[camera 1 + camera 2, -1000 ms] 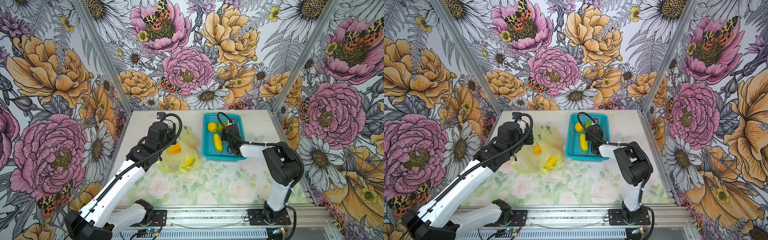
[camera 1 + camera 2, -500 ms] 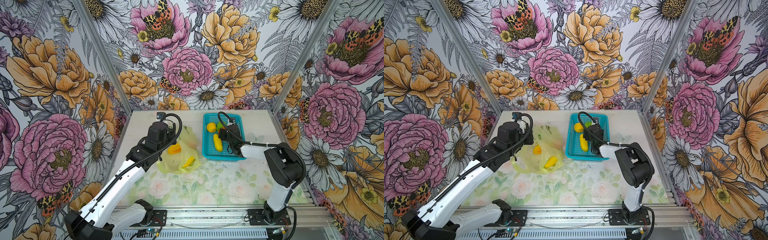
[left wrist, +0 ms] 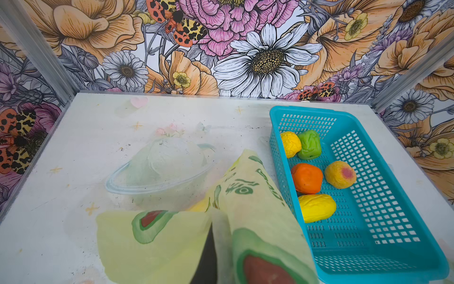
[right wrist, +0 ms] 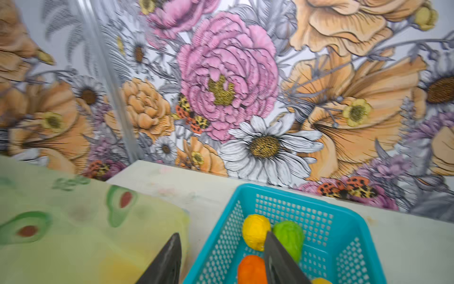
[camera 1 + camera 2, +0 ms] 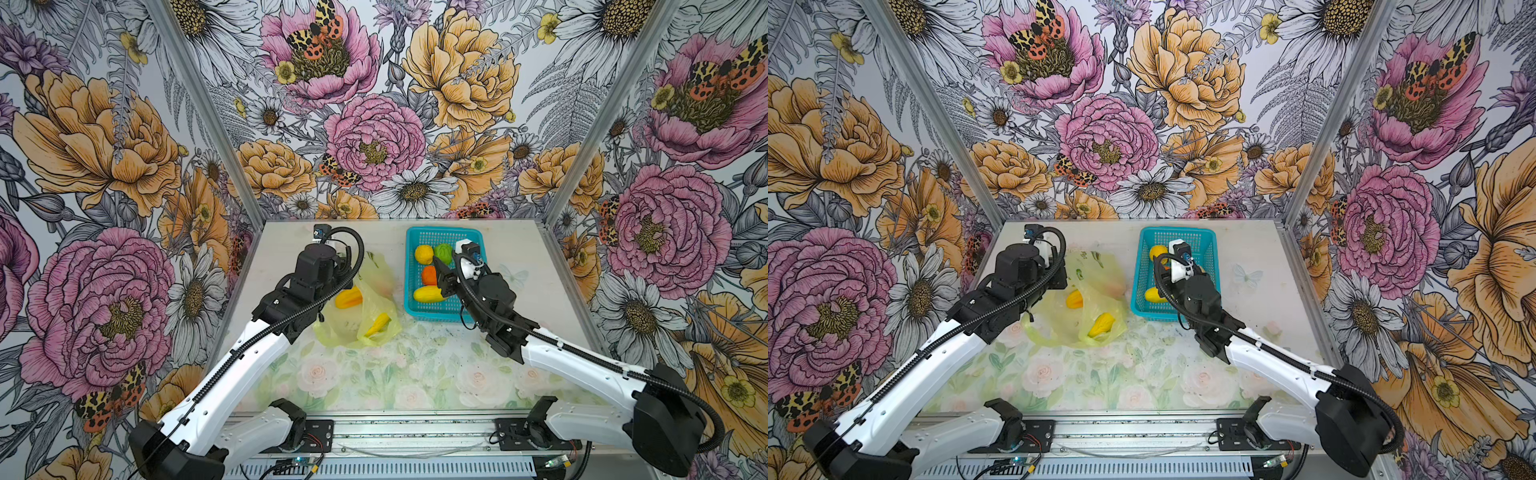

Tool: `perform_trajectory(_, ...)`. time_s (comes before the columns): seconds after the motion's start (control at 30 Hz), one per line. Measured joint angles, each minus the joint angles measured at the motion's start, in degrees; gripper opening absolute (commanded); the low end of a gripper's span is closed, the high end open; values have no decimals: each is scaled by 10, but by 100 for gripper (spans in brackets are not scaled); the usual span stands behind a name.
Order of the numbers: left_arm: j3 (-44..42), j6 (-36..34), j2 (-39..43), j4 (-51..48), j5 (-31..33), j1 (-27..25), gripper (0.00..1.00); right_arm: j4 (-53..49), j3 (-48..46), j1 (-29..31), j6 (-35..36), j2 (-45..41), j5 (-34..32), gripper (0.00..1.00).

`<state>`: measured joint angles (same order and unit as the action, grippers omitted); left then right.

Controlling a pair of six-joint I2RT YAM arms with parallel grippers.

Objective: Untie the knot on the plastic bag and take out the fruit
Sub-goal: 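Lower the tomato into the basket and open the right gripper, then move the open right gripper back down into the bag mouth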

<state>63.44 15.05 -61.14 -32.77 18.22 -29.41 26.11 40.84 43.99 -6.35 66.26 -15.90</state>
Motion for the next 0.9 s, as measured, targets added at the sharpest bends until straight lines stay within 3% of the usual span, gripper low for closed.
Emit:
perform_trajectory(0.17,0,0,0,0,0,0,0,-1,-5,87,88,-40,107,51)
perform_trajectory(0.37,0,0,2,0,0,0,0,-46,1,145,181,-9,191,46)
perform_trajectory(0.6,0,0,4,0,0,0,0,-167,123,194,253,127,187,31)
perform_trajectory(0.9,0,0,4,0,0,0,0,-246,228,225,301,273,124,21)
